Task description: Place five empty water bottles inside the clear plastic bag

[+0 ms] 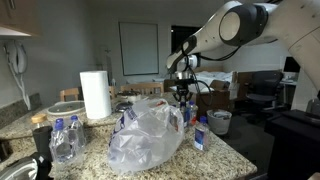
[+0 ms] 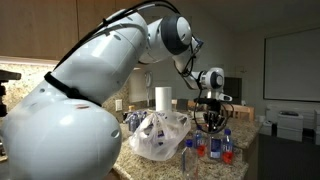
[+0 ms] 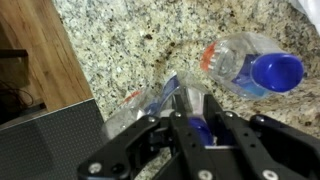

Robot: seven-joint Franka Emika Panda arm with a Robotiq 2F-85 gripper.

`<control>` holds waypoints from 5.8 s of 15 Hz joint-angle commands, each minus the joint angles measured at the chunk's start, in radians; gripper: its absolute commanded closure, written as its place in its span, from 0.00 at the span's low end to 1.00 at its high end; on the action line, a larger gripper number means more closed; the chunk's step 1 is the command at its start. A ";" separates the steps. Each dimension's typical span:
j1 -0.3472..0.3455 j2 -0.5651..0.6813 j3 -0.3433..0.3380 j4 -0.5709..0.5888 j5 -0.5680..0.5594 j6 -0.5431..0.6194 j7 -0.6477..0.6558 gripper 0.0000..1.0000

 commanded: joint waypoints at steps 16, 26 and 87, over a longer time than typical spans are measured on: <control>0.002 0.032 -0.001 0.074 -0.058 -0.023 0.025 0.86; -0.038 -0.308 0.069 -0.157 0.012 -0.037 -0.197 0.86; -0.020 -0.218 0.038 -0.184 0.009 0.181 -0.083 0.00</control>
